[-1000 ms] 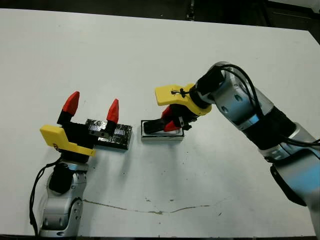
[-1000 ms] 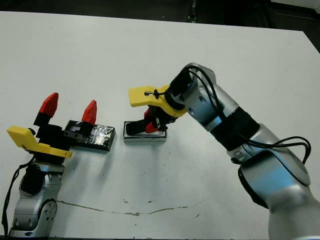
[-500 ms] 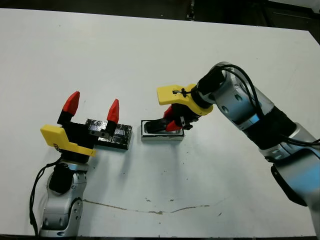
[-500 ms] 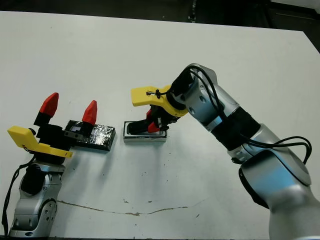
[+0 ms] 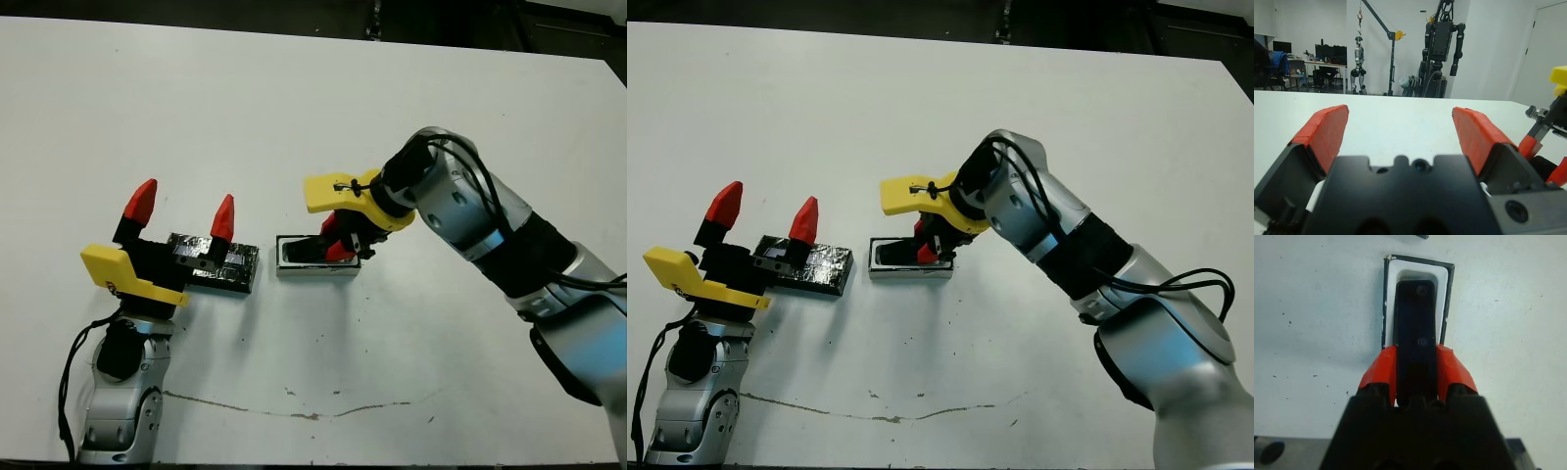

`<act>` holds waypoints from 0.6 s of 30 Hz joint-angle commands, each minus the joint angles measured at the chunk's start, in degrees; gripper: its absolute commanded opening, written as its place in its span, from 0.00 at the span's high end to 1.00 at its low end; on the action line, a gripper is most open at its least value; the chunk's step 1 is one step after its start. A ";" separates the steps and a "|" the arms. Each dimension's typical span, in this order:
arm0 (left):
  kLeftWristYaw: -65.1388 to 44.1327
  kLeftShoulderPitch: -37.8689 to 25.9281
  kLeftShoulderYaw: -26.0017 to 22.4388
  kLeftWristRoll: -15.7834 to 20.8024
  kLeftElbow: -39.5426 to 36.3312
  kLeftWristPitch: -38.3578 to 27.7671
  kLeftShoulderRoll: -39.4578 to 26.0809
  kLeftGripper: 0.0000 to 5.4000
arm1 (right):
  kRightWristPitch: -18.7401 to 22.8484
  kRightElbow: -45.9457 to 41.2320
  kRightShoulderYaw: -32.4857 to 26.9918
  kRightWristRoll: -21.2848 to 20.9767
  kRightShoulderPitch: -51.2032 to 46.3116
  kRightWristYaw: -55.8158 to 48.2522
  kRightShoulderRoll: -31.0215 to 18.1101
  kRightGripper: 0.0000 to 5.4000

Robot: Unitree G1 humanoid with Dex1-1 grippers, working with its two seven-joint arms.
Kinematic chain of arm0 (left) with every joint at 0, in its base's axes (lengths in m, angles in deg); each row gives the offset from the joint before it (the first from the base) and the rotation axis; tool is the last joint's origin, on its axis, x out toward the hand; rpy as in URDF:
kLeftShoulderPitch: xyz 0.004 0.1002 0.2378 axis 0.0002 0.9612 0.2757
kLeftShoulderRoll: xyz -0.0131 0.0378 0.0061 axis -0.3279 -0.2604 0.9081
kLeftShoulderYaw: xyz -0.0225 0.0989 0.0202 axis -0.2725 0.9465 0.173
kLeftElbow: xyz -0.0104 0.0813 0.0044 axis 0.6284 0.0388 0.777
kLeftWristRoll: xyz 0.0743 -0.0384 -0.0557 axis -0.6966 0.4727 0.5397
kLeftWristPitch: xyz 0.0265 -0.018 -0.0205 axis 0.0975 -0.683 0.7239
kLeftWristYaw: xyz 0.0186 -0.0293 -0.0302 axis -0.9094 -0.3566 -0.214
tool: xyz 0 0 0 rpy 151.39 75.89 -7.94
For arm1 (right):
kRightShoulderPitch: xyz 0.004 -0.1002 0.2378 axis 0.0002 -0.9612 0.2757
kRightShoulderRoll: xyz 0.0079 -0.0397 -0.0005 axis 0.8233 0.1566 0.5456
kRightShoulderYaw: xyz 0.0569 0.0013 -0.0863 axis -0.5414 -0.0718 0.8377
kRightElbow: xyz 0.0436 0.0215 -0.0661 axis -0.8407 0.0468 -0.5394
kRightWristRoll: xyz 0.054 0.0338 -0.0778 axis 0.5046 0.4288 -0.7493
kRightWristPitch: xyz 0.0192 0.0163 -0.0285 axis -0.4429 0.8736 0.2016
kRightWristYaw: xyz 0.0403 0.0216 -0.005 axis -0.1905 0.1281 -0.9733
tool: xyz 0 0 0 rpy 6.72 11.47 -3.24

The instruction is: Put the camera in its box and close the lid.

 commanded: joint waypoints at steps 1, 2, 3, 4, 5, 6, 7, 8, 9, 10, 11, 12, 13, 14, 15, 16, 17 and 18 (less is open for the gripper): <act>-0.27 0.87 -0.14 0.28 0.47 -0.42 0.17 0.00 | 1.52 -0.08 1.14 -0.05 -1.27 -0.04 0.47 0.69; -0.31 0.84 -0.17 0.14 0.68 -0.72 0.13 0.00 | 1.22 -0.01 1.43 -0.15 -1.31 -0.12 0.54 0.69; -0.31 0.82 -0.19 0.08 0.79 -0.90 0.14 0.00 | 0.61 0.02 1.70 -0.24 -1.42 -0.11 0.62 0.69; -0.26 0.85 -0.17 0.11 0.76 -0.88 0.17 0.00 | 0.54 0.09 1.90 -0.25 -1.53 -0.07 0.77 0.69; -0.20 0.91 -0.13 0.26 0.61 -0.71 0.24 0.00 | 1.41 0.28 2.11 -0.20 -1.65 0.00 1.14 0.69; -0.21 0.92 -0.09 0.32 0.62 -0.80 0.31 0.00 | 1.85 0.53 2.45 -0.20 -1.84 0.13 1.61 0.69; -0.24 0.92 -0.05 0.31 0.65 -0.91 0.33 0.00 | 2.47 0.69 2.72 -0.15 -1.98 0.21 2.06 0.69; -0.26 0.90 -0.02 0.24 0.67 -1.00 0.32 0.00 | 3.36 0.77 2.87 -0.03 -2.08 0.25 2.51 0.69; -0.04 0.96 0.01 0.08 0.56 -0.85 0.37 0.00 | 3.98 0.65 3.12 -0.08 -2.13 0.40 2.95 0.69; 0.08 1.00 0.00 0.03 0.54 -0.79 0.42 0.00 | 4.51 0.39 3.18 -0.04 -2.14 0.51 3.30 0.69; 0.17 1.06 -0.02 0.01 0.52 -0.77 0.48 0.00 | 5.06 -0.15 3.03 0.18 -2.19 0.49 3.51 0.69; 0.21 1.10 -0.05 0.05 0.49 -0.69 0.53 0.00 | 6.63 -0.65 2.78 0.53 -2.18 0.46 3.80 0.69; 0.19 1.12 -0.06 0.14 0.46 -0.64 0.59 0.00 | 8.11 -1.03 2.60 0.84 -2.14 0.45 4.01 0.69; 0.03 1.10 -0.08 0.38 0.48 -0.66 0.66 0.00 | 8.90 -1.25 2.62 0.99 -2.12 0.54 4.22 0.69; -0.02 1.08 -0.09 0.38 0.51 -0.75 0.72 0.00 | 9.46 -1.33 2.67 1.12 -2.09 0.64 4.40 0.69; 0.12 1.08 -0.08 0.07 0.49 -0.85 0.75 0.00 | 9.47 -1.34 2.71 1.19 -2.09 0.73 4.51 0.69; 0.12 1.06 -0.09 -0.16 0.60 -1.06 0.74 0.00 | 9.19 -1.34 2.65 1.27 -2.16 0.89 4.59 0.69; 0.03 1.01 -0.10 -0.27 0.77 -1.27 0.72 0.00 | 9.35 -1.37 2.85 1.10 -2.03 1.00 4.68 0.69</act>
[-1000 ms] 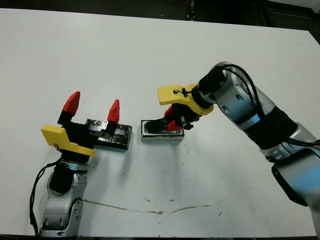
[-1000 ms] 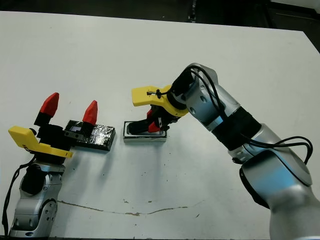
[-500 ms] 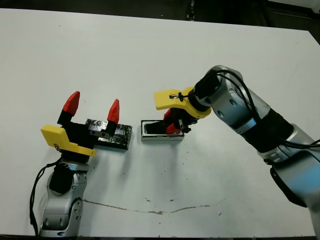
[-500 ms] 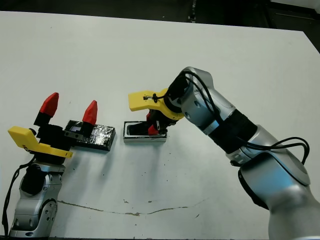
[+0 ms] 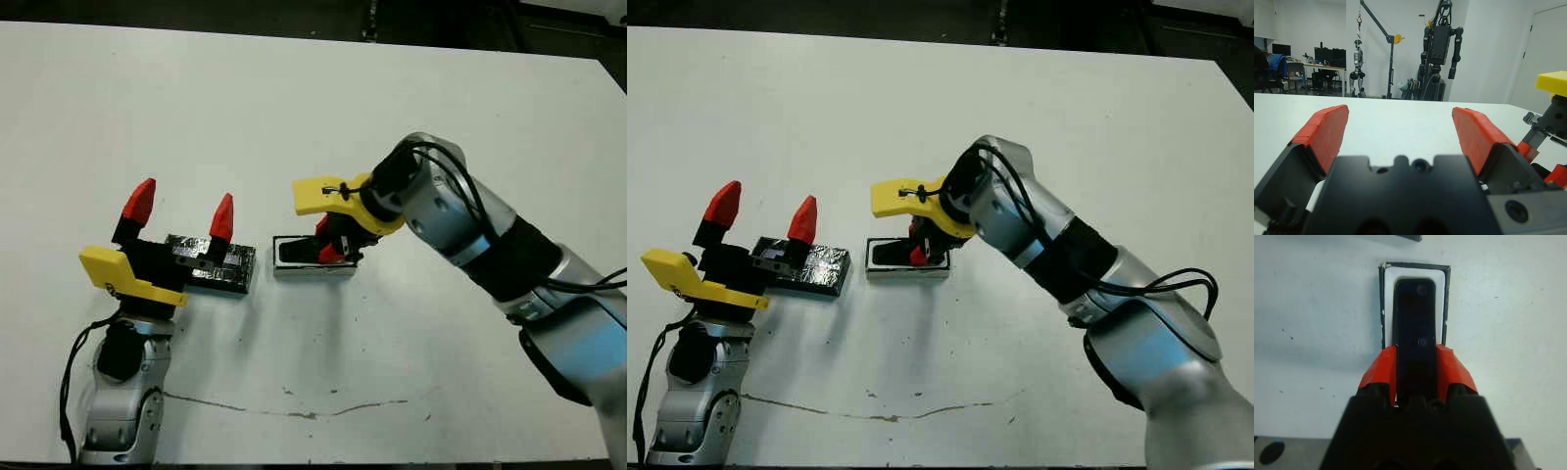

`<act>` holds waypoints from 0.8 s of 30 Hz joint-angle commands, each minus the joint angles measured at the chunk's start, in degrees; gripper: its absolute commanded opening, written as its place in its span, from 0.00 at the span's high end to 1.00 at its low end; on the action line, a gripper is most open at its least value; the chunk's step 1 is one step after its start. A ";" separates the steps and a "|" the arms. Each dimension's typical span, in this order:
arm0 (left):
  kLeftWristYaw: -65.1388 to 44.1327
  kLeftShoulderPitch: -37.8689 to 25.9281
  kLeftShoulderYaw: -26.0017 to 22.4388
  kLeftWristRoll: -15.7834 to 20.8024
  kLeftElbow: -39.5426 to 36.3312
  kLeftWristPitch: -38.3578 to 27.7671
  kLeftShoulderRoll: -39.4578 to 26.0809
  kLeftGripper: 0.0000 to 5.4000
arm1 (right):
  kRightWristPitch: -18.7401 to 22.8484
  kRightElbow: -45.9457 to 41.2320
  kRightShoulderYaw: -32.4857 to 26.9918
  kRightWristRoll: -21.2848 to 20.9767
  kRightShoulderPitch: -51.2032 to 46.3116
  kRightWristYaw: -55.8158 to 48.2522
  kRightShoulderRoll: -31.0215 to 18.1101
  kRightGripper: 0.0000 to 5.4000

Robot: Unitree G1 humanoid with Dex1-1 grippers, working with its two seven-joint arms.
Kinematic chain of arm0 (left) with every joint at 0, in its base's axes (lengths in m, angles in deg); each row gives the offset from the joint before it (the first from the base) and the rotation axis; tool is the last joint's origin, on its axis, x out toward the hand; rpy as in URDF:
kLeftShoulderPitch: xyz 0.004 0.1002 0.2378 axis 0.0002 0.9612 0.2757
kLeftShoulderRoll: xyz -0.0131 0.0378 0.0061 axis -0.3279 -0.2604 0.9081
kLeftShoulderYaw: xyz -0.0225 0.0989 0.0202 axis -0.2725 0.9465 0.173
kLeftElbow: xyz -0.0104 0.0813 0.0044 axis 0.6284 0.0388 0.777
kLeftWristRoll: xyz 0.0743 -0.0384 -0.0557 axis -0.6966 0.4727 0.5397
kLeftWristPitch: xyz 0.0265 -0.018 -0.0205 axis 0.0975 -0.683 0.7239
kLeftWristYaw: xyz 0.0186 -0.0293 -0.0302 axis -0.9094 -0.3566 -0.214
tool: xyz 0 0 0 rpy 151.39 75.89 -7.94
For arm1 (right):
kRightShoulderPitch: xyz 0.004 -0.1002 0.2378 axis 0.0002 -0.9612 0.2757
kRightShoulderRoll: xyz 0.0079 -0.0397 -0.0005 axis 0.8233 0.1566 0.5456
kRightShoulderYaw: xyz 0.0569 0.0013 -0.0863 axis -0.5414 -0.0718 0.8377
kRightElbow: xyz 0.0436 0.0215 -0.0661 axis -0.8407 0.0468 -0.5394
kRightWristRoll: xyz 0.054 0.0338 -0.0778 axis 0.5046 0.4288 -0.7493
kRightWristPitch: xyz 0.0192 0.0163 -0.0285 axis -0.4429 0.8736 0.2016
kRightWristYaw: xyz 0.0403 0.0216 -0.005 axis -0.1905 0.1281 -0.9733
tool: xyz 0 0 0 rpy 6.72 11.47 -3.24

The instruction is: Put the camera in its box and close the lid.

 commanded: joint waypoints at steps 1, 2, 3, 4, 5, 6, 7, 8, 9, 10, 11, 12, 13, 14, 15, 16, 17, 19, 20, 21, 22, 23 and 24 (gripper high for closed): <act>-0.07 0.91 -0.07 -0.28 0.76 -0.68 0.08 0.00 | 0.87 -0.02 2.13 1.42 -1.94 0.03 1.70 0.69; -0.13 0.88 -0.08 -0.26 0.93 -0.82 0.09 0.00 | 1.46 -0.18 2.10 1.49 -1.88 0.12 1.80 0.69; -0.17 0.87 -0.07 -0.23 1.05 -0.91 0.10 0.00 | 1.88 -0.34 2.08 1.59 -1.83 0.18 1.85 0.69; -0.22 0.88 -0.04 -0.10 1.09 -0.90 0.11 0.00 | 1.95 -0.65 2.05 1.67 -1.88 0.27 1.81 0.69; -0.13 0.91 0.00 -0.05 1.04 -0.81 0.18 0.00 | 1.89 -0.97 2.00 1.71 -2.01 0.44 1.77 0.69; 0.04 0.97 0.03 -0.01 0.88 -0.61 0.28 0.00 | 1.93 -1.25 1.93 1.74 -2.20 0.67 1.77 0.69; 0.23 1.03 0.05 -0.10 0.73 -0.44 0.34 0.00 | 2.01 -1.42 1.87 1.79 -2.34 0.84 1.78 0.69; 0.38 1.05 0.05 -0.30 0.68 -0.49 0.36 0.00 | 2.09 -1.40 1.81 1.96 -2.37 0.82 1.83 0.69; 0.40 1.05 0.02 -0.49 0.73 -0.66 0.34 0.00 | 2.11 -1.33 1.72 2.10 -2.46 0.89 1.88 0.69; 0.45 1.08 0.02 -0.57 0.67 -0.64 0.33 0.00 | 2.73 -1.18 1.60 2.31 -2.46 0.94 2.05 0.69; 0.49 1.12 0.04 -0.61 0.57 -0.55 0.32 0.00 | 3.31 -1.01 1.48 2.49 -2.43 0.98 2.21 0.69; 0.47 1.14 0.04 -0.65 0.51 -0.51 0.28 0.00 | 3.49 -0.91 1.30 2.65 -2.46 1.10 2.29 0.69; 0.34 1.09 0.04 -0.62 0.63 -0.64 0.28 0.00 | 3.56 -0.86 0.99 2.88 -2.55 1.25 2.35 0.69; 0.12 1.01 0.02 -0.51 0.87 -0.86 0.27 0.00 | 3.54 -0.95 0.76 2.99 -2.62 1.49 2.35 0.69; -0.05 0.94 0.01 -0.43 1.07 -1.03 0.25 0.00 | 3.68 -1.05 0.45 3.24 -2.73 1.75 2.36 0.69; -0.08 0.92 0.02 -0.44 1.14 -1.06 0.26 0.00 | 3.09 -1.06 -0.06 3.76 -2.96 1.83 2.32 0.69; 0.05 0.96 0.03 -0.49 1.07 -0.93 0.31 0.00 | 0.53 -0.95 -0.48 4.11 -3.21 1.77 2.02 0.69; 0.21 0.96 0.05 -0.62 1.04 -0.88 0.36 0.00 | -5.04 -0.80 -0.92 4.01 -3.43 1.71 1.24 0.66; 0.24 0.99 0.05 -0.58 0.95 -0.74 0.36 0.00 | -8.60 -0.62 -0.75 3.58 -3.11 1.49 0.71 0.63; 0.13 1.00 0.05 -0.40 0.93 -0.68 0.35 0.00 | -12.12 -0.28 -0.64 3.11 -2.79 1.44 0.28 0.61; 0.05 1.01 0.06 -0.29 0.90 -0.63 0.33 0.00 | -16.00 0.28 -0.68 2.79 -2.49 1.41 -0.10 0.58; -0.03 1.00 0.06 -0.15 0.92 -0.60 0.34 0.00 | -19.14 0.95 -0.94 2.70 -2.33 1.33 -0.30 0.55; -0.02 0.98 0.08 -0.13 0.98 -0.65 0.41 0.00 | -21.24 1.60 -1.36 2.78 -2.20 1.21 -0.38 0.53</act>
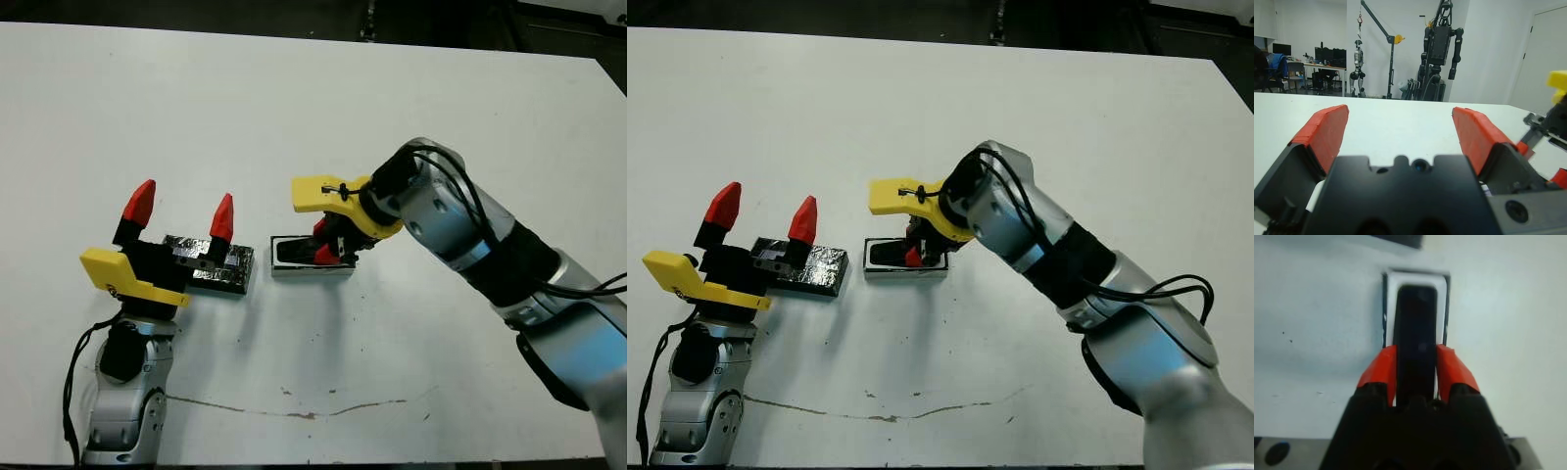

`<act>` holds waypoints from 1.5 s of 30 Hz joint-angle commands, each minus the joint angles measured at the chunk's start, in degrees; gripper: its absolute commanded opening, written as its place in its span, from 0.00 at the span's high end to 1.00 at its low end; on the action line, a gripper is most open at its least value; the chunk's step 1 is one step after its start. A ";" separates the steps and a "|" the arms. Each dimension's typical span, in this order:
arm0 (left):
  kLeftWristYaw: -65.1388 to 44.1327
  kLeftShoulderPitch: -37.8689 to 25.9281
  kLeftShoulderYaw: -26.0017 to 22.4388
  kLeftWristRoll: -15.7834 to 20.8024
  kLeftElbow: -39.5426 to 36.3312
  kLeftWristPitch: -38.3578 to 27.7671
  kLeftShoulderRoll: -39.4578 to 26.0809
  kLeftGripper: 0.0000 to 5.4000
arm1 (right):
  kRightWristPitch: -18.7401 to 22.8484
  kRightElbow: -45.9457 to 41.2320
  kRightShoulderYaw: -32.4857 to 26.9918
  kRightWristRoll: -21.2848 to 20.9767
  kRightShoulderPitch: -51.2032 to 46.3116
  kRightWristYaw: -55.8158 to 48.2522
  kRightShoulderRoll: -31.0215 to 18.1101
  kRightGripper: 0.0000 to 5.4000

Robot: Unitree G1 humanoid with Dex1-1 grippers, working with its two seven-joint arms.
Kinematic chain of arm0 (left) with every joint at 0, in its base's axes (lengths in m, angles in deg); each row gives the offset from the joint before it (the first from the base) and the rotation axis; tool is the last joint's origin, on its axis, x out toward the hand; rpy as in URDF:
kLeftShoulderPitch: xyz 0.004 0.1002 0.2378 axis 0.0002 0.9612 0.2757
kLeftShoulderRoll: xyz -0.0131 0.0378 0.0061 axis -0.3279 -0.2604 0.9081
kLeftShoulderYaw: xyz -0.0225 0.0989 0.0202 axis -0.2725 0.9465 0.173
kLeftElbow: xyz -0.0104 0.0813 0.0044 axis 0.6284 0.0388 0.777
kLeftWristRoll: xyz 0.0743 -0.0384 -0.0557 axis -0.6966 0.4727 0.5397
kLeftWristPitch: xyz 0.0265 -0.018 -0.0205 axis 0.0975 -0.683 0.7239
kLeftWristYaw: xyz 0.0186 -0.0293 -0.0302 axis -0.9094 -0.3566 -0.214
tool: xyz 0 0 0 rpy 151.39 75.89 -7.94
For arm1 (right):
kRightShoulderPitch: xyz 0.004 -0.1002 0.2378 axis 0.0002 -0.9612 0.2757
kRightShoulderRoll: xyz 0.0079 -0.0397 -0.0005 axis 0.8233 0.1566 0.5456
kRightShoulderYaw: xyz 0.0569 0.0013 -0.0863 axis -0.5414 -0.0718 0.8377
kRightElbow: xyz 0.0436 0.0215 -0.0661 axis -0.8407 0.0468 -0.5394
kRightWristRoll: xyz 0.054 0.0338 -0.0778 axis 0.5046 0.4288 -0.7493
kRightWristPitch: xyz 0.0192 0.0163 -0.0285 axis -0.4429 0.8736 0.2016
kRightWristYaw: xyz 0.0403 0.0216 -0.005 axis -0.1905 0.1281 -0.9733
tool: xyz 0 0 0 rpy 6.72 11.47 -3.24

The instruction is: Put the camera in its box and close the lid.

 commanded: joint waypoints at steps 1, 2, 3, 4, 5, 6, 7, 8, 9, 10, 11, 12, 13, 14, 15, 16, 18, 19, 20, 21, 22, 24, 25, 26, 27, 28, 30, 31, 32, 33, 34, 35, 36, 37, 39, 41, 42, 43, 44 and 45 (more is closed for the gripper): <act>-0.16 0.94 0.08 -0.17 0.45 -0.06 -0.10 0.00 | -8.08 1.95 -0.22 1.27 -0.31 -1.32 0.28 0.51; -0.13 0.93 0.14 -0.40 0.48 -0.14 -0.13 0.00 | -9.17 2.87 -0.69 1.46 -0.04 -1.57 0.32 0.48; -0.03 0.96 0.20 -0.58 0.36 -0.03 -0.17 0.00 | -9.90 3.65 -1.12 1.65 0.23 -1.86 0.35 0.46; 0.10 0.99 0.23 -0.82 0.24 0.06 -0.21 0.00 | -10.33 4.18 -1.53 1.75 0.47 -2.00 0.32 0.43; 0.14 0.99 0.23 -0.86 0.17 0.19 -0.24 0.00 | -10.73 4.51 -2.20 2.05 0.56 -1.98 0.27 0.41; 0.22 0.99 0.23 -0.85 0.06 0.37 -0.23 0.00 | -10.60 4.82 -2.96 2.51 0.69 -2.03 0.21 0.38; 0.18 0.97 0.20 -0.69 0.05 0.43 -0.17 0.00 | -10.20 4.99 -3.51 2.75 0.98 -2.10 0.06 0.35; 0.13 0.92 0.19 -0.59 0.09 0.42 -0.14 0.00 | -10.11 5.18 -4.02 2.93 1.43 -2.30 -0.14 0.33; 0.23 0.90 0.19 -0.83 0.11 0.33 -0.17 0.00 | -10.53 5.20 -4.57 3.07 1.83 -2.38 -0.36 0.30; 0.15 0.86 0.18 -0.76 0.17 0.23 -0.16 0.00 | -11.50 5.10 -4.96 2.93 2.32 -2.50 -0.65 0.27; 0.14 0.84 0.18 -0.81 0.17 0.24 -0.20 0.00 | -12.38 5.08 -5.42 2.93 2.69 -2.69 -0.83 0.24; 0.10 0.81 0.17 -0.79 0.18 0.21 -0.22 0.00 | -12.93 5.27 -5.99 3.20 3.05 -3.03 -0.92 0.22; 0.05 0.78 0.15 -0.73 0.22 0.23 -0.25 0.00 | -13.52 5.54 -6.71 3.65 3.33 -3.35 -1.03 0.18; -0.11 0.74 0.12 -0.48 0.23 0.31 -0.28 0.00 | -12.78 5.61 -7.60 4.24 3.69 -3.78 -1.19 0.16; -0.16 0.69 0.12 -0.48 0.21 0.33 -0.34 0.00 | -12.47 5.38 -8.35 4.56 4.15 -4.20 -1.62 0.13; -0.20 0.66 0.11 -0.46 0.21 0.34 -0.39 0.00 | -12.57 5.01 -8.94 4.65 4.54 -4.43 -2.13 0.11; -0.35 0.56 0.07 -0.06 0.17 0.57 -0.40 0.00 | -13.25 3.40 -10.74 4.80 5.08 -4.43 -3.61 0.05; -0.44 0.50 0.05 0.10 0.21 0.59 -0.43 0.00 | -13.78 2.82 -11.71 5.08 5.15 -4.33 -4.16 0.02; -0.42 0.47 0.04 0.09 0.17 0.70 -0.49 0.00 | -13.62 2.65 -13.03 5.92 5.43 -4.59 -4.79 0.00; -0.43 0.44 0.04 0.11 0.16 0.75 -0.53 0.00 | -13.05 2.68 -14.01 6.67 5.70 -4.92 -5.21 0.00; -0.55 0.38 0.04 0.22 0.23 0.65 -0.53 0.00 | -11.40 2.93 -15.31 7.91 5.97 -5.43 -5.61 0.00; -0.65 0.29 0.07 0.16 0.30 0.57 -0.59 0.00 | -9.88 2.60 -18.68 10.45 5.29 -4.89 -6.67 0.00; -0.52 0.28 0.08 -0.08 0.28 0.62 -0.60 0.00 | -9.56 1.68 -20.62 11.47 4.28 -3.70 -7.26 0.00; -0.50 0.24 0.08 -0.25 0.37 0.54 -0.61 0.00 | -9.54 0.40 -22.68 12.50 2.91 -2.29 -7.69 0.00; -0.49 0.23 0.09 -0.35 0.40 0.50 -0.62 0.00 | -8.76 -0.73 -24.37 13.61 1.78 -1.28 -7.98 0.00; -0.50 0.22 0.10 -0.35 0.40 0.49 -0.60 0.00 | -8.49 -1.91 -26.14 14.72 0.38 0.10 -8.11 0.00; -0.51 0.23 0.14 -0.06 0.19 0.83 -0.53 0.00 | -8.35 -5.15 -30.09 16.52 -3.72 4.67 -8.05 0.00; -0.54 0.25 0.16 0.10 0.10 0.98 -0.50 0.00 | -7.91 -7.28 -32.17 17.33 -6.35 7.59 -7.76 0.00; -0.45 0.27 0.16 0.04 0.02 1.11 -0.50 0.00 | -7.10 -9.60 -33.91 17.82 -9.09 10.63 -7.42 0.00; -0.41 0.26 0.14 -0.06 0.08 1.02 -0.49 0.00 | -6.16 -11.68 -35.07 18.06 -11.45 13.23 -7.20 0.00; -0.43 0.22 0.13 -0.08 0.20 0.87 -0.42 0.00 | -6.20 -13.50 -35.96 18.08 -13.92 15.76 -6.92 0.00; -0.36 0.22 0.14 -0.30 0.26 0.76 -0.41 0.00 | -6.76 -15.27 -36.77 17.86 -16.76 18.58 -6.47 0.02; -0.35 0.22 0.15 -0.36 0.26 0.73 -0.39 0.00 | -6.82 -16.73 -37.49 18.00 -19.47 21.16 -5.82 0.04; -0.30 0.24 0.17 -0.41 0.22 0.79 -0.35 0.00 | -7.21 -18.05 -38.09 18.07 -22.20 23.73 -5.06 0.06; -0.38 0.21 0.19 -0.04 0.19 0.86 -0.17 0.00 | -7.19 -19.28 -39.07 18.99 -26.72 27.84 -3.12 0.11; -0.44 0.22 0.19 0.15 0.14 0.97 -0.12 0.00 | -8.66 -19.95 -39.46 19.00 -31.30 32.06 -0.94 0.17; -0.47 0.21 0.17 0.15 0.13 1.02 -0.17 0.00 | -9.34 -20.54 -39.19 18.36 -33.47 34.28 -0.05 0.19; -0.61 0.18 0.15 0.19 0.26 0.85 -0.19 0.00 | -10.12 -21.19 -38.66 17.42 -35.34 36.39 0.60 0.22; -0.59 0.18 0.15 0.08 0.29 0.79 -0.20 0.00 | -11.38 -21.54 -38.04 16.62 -37.08 38.21 1.33 0.25; -0.52 0.17 0.14 0.01 0.33 0.77 -0.16 0.00 | -13.09 -21.49 -37.30 15.98 -38.84 39.71 2.09 0.27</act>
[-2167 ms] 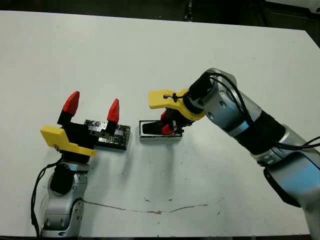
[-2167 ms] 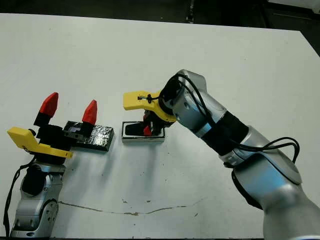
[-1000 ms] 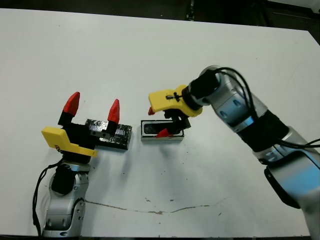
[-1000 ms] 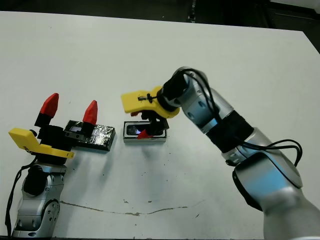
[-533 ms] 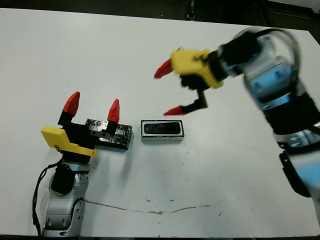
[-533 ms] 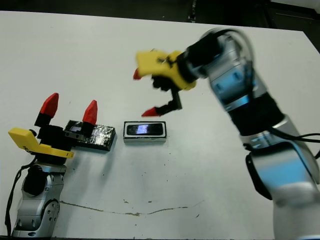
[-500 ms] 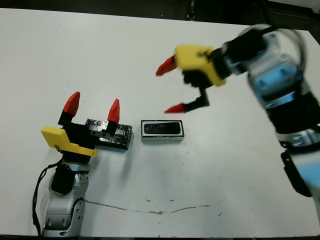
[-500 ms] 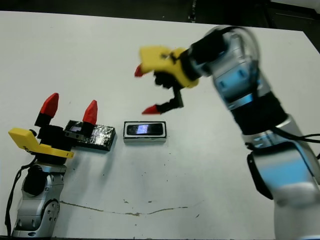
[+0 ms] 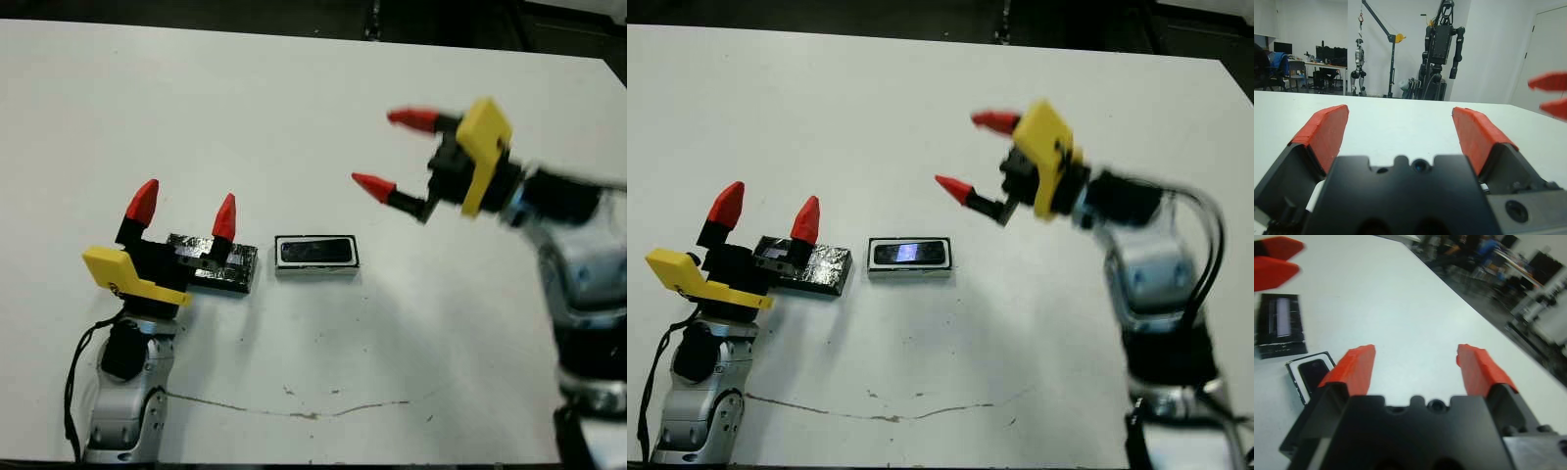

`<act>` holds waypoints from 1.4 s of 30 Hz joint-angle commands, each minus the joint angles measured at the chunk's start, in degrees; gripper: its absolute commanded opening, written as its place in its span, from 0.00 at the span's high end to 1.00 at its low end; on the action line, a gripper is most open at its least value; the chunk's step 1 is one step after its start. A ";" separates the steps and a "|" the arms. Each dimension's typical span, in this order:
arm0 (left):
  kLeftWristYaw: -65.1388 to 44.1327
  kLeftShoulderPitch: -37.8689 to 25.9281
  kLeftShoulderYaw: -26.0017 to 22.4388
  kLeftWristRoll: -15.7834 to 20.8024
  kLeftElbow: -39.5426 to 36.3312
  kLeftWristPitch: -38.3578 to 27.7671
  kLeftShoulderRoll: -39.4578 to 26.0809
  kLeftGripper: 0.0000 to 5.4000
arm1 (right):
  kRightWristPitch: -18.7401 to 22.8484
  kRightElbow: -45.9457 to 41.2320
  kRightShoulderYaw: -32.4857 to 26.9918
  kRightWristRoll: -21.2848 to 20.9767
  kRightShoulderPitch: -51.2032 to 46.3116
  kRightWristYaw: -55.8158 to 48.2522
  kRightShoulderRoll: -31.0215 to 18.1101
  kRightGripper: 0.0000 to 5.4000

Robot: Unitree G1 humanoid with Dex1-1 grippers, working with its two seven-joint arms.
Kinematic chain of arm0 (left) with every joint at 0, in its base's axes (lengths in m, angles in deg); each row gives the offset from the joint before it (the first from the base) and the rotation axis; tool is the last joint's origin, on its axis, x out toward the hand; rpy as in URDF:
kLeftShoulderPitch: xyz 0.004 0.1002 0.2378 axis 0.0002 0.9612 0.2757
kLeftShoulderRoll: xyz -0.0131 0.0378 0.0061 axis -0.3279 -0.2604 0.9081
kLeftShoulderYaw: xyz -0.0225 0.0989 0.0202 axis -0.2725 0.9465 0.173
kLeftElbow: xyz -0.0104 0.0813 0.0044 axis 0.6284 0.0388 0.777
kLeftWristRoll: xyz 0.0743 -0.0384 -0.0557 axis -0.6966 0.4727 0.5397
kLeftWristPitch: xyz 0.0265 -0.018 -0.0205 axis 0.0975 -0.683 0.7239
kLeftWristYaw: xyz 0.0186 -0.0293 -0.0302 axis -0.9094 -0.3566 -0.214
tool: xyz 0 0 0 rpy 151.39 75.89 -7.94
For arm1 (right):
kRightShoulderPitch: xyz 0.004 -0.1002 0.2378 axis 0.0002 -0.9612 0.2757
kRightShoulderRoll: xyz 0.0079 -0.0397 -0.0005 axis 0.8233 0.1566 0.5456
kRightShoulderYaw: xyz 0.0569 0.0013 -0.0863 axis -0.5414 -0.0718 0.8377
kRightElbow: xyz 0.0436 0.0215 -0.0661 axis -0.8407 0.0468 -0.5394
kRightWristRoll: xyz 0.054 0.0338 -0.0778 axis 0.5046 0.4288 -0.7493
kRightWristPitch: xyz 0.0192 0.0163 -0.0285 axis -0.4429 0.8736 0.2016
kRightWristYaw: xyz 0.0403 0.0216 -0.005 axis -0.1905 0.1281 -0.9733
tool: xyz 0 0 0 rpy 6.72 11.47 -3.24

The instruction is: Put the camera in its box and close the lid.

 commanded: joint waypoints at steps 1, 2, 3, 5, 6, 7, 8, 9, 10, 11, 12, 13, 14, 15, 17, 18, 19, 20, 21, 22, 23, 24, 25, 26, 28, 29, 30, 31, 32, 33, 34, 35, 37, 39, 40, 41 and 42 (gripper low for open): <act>-0.11 0.43 0.05 -0.10 0.40 0.10 -0.19 0.00 | -5.12 -0.89 1.81 -2.46 -6.05 5.20 1.97 0.30; -0.23 0.37 0.05 -0.10 0.57 -0.10 -0.20 0.00 | -6.60 -0.73 2.61 -3.03 -7.52 6.17 2.41 0.33; -0.28 0.33 0.07 -0.17 0.67 -0.23 -0.21 0.00 | -7.83 -0.54 3.28 -3.34 -8.73 6.91 2.79 0.36; -0.26 0.35 0.08 -0.04 0.61 0.03 -0.18 0.00 | -10.32 -0.06 4.37 -3.86 -10.23 7.84 3.24 0.42; -0.14 0.43 0.09 -0.08 0.45 0.24 -0.17 0.00 | -11.51 0.32 4.72 -3.89 -10.66 8.00 3.41 0.44; -0.04 0.51 0.10 -0.12 0.29 0.41 -0.18 0.00 | -12.58 0.72 5.01 -3.83 -10.93 8.06 3.47 0.48; -0.14 0.52 0.09 0.03 0.29 0.39 -0.17 0.00 | -13.43 1.17 5.15 -3.42 -11.17 7.99 3.69 0.49; -0.10 0.56 0.10 -0.06 0.28 0.32 -0.16 0.00 | -14.20 1.60 5.27 -3.06 -11.45 8.02 3.94 0.53; 0.03 0.60 0.12 -0.22 0.23 0.34 -0.14 0.00 | -14.90 2.04 5.37 -2.82 -11.68 8.08 4.15 0.56; 0.23 0.63 0.13 -0.49 0.17 0.35 -0.12 0.00 | -15.47 2.38 5.45 -2.69 -11.90 8.21 4.37 0.59; 0.46 0.67 0.15 -0.79 0.09 0.39 -0.10 0.00 | -16.21 2.73 5.53 -2.69 -12.08 8.41 4.58 0.61; 0.52 0.69 0.16 -0.90 0.10 0.33 -0.07 0.00 | -16.85 3.03 5.59 -2.73 -12.20 8.61 4.74 0.63; 0.44 0.67 0.16 -0.84 0.23 0.17 -0.03 0.00 | -17.48 3.25 5.65 -2.82 -12.30 8.93 4.98 0.66; 0.31 0.66 0.16 -0.62 0.32 0.13 0.01 0.00 | -18.00 3.43 5.69 -2.88 -12.33 9.18 5.16 0.69; 0.07 0.65 0.16 -0.17 0.39 0.21 0.05 0.00 | -18.84 3.79 5.78 -2.79 -12.29 9.41 5.42 0.74; 0.09 0.65 0.18 -0.08 0.36 0.33 0.07 0.00 | -18.84 3.79 5.86 -2.72 -12.27 9.47 5.51 0.78; 0.10 0.63 0.17 -0.15 0.45 0.27 0.05 0.00 | -18.44 3.69 5.92 -2.45 -12.25 9.48 5.64 0.81; 0.13 0.66 0.17 -0.33 0.49 0.17 0.00 0.00 | -17.94 3.57 5.95 -2.07 -12.19 9.45 5.80 0.83; 0.11 0.68 0.17 -0.41 0.55 0.07 -0.03 0.00 | -17.62 3.49 5.99 -1.82 -12.14 9.42 5.91 0.86; 0.00 0.68 0.16 -0.33 0.63 -0.09 -0.02 0.00 | -17.45 3.41 6.08 -1.80 -12.07 9.46 5.97 0.88; 0.03 0.71 0.18 -0.42 0.51 -0.01 -0.07 0.00 | -17.42 3.38 6.23 -1.94 -12.00 9.59 6.03 0.91; -0.01 0.72 0.19 -0.43 0.44 0.03 -0.13 0.00 | -17.26 3.27 6.41 -2.15 -11.96 9.78 6.06 0.94; -0.11 0.73 0.20 -0.32 0.42 0.04 -0.16 0.00 | -17.07 3.19 6.58 -2.29 -11.92 9.96 6.09 0.97; -0.19 0.77 0.19 -0.17 0.38 0.09 -0.15 0.00 | -16.95 3.20 6.77 -2.37 -11.84 10.10 6.08 1.00; -0.29 0.74 0.16 -0.15 0.53 -0.05 -0.17 0.00 | -16.42 3.32 7.17 -2.40 -11.70 10.35 6.18 1.00; -0.30 0.72 0.14 -0.22 0.60 -0.13 -0.18 0.00 | -16.07 3.36 7.42 -2.45 -11.66 10.45 6.28 1.00; -0.24 0.74 0.14 -0.30 0.58 -0.07 -0.15 0.00 | -15.82 3.43 7.71 -2.53 -11.72 10.55 6.42 1.00; -0.12 0.78 0.15 -0.40 0.50 0.03 -0.10 0.00 | -15.58 3.46 8.01 -2.64 -11.79 10.65 6.48 1.00; 0.04 0.84 0.18 -0.54 0.37 0.14 -0.05 0.00 | -15.04 3.34 8.46 -2.93 -11.90 10.71 6.34 1.00; 0.11 0.87 0.19 -0.60 0.31 0.19 -0.01 0.00 | -14.66 3.29 8.86 -3.16 -11.99 10.68 6.17 1.00; 0.14 0.88 0.20 -0.66 0.32 0.16 -0.01 0.00 | -14.41 3.38 9.26 -3.35 -12.09 10.53 5.98 1.00; 0.22 0.89 0.21 -0.86 0.31 0.10 -0.03 0.00 | -13.44 3.36 9.65 -3.37 -12.25 10.38 5.81 1.00; 0.25 0.88 0.18 -1.15 0.42 -0.17 -0.07 0.00 | -11.30 3.34 10.22 -3.00 -12.67 10.07 5.58 1.00; 0.00 0.85 0.15 -0.87 0.55 -0.30 -0.02 0.00 | -9.84 3.44 10.63 -2.74 -13.02 9.89 5.46 1.00; 0.00 0.88 0.17 -0.88 0.51 -0.25 -0.03 0.00 | -9.48 3.52 10.88 -2.92 -13.18 9.86 5.34 1.00; -0.07 0.88 0.17 -0.86 0.58 -0.35 -0.03 0.00 | -9.43 3.81 11.17 -3.13 -13.34 9.71 5.17 1.00; -0.07 0.88 0.17 -0.94 0.65 -0.44 -0.04 0.00 | -9.62 4.21 11.43 -3.31 -13.48 9.55 4.99 1.00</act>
